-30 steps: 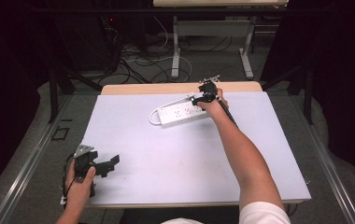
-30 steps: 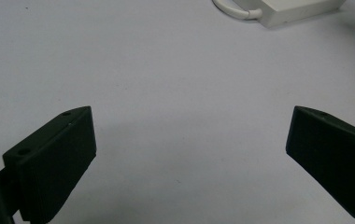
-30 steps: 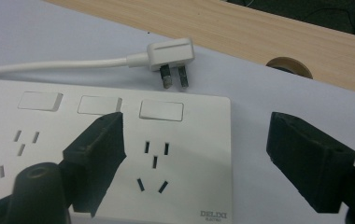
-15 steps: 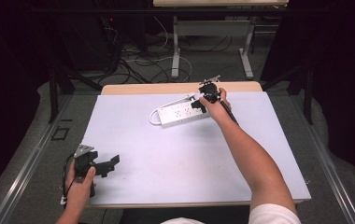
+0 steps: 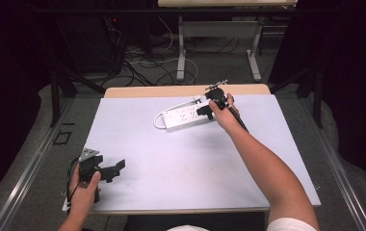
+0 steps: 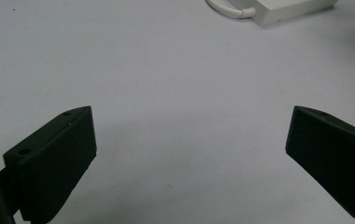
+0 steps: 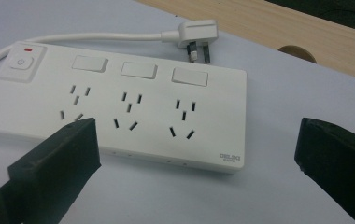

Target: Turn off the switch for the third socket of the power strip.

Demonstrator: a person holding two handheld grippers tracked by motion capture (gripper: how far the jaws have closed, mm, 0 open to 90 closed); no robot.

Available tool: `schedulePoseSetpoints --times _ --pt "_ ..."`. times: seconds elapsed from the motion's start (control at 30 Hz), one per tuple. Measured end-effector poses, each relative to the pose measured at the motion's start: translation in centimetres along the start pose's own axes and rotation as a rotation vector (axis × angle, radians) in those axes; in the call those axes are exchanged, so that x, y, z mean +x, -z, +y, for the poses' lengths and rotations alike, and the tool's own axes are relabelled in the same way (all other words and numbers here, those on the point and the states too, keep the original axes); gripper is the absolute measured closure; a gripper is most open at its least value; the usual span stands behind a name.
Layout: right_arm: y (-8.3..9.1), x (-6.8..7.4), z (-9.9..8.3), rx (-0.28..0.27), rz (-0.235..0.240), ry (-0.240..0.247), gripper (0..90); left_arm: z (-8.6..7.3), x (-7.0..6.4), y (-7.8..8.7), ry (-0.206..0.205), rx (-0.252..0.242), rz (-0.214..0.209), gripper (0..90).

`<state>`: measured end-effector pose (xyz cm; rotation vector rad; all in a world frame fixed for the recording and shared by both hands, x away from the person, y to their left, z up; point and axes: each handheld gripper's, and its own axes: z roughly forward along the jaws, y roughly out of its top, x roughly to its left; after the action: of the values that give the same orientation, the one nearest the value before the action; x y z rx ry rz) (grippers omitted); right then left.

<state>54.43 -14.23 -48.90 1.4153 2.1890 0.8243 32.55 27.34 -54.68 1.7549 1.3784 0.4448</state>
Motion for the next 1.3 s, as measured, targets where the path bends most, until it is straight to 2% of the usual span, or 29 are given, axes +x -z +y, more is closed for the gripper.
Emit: schedulePoseSetpoints --times 0.13,0.17,0.33,0.63,0.7,0.97,1.13,1.3 --pt "0.8 0.1 -0.2 -0.011 0.02 0.002 0.0 0.0 0.0 0.0 -0.004 -0.006 0.005 1.7" --pt "1.1 0.1 -0.2 -0.012 0.019 0.008 0.0 0.0 0.0 0.1 -0.005 0.005 0.001 1.7" --pt "2.5 0.2 -0.4 -0.014 0.02 0.02 0.0 0.0 -0.1 0.2 0.003 -0.004 0.001 1.7" --pt "4.8 0.0 -1.6 -0.042 0.044 0.023 0.0 0.0 -0.2 0.3 0.003 -0.008 0.004 1.6" --pt "5.3 -0.1 -2.0 -0.035 0.04 0.042 0.0 0.0 -0.2 0.2 -0.004 -0.008 0.001 1.0" --pt "7.5 0.0 -3.8 -0.05 0.057 0.066 0.0 0.0 -0.3 0.3 -0.012 -0.007 0.008 0.2" --pt "8.6 0.1 -5.2 -0.053 0.087 0.071 0.0 0.0 -0.4 0.2 -0.013 -0.016 0.012 0.2" --pt "9.7 0.2 -6.5 -0.068 0.09 0.087 0.0 0.0 -0.4 0.3 -0.019 -0.012 0.011 0.2"
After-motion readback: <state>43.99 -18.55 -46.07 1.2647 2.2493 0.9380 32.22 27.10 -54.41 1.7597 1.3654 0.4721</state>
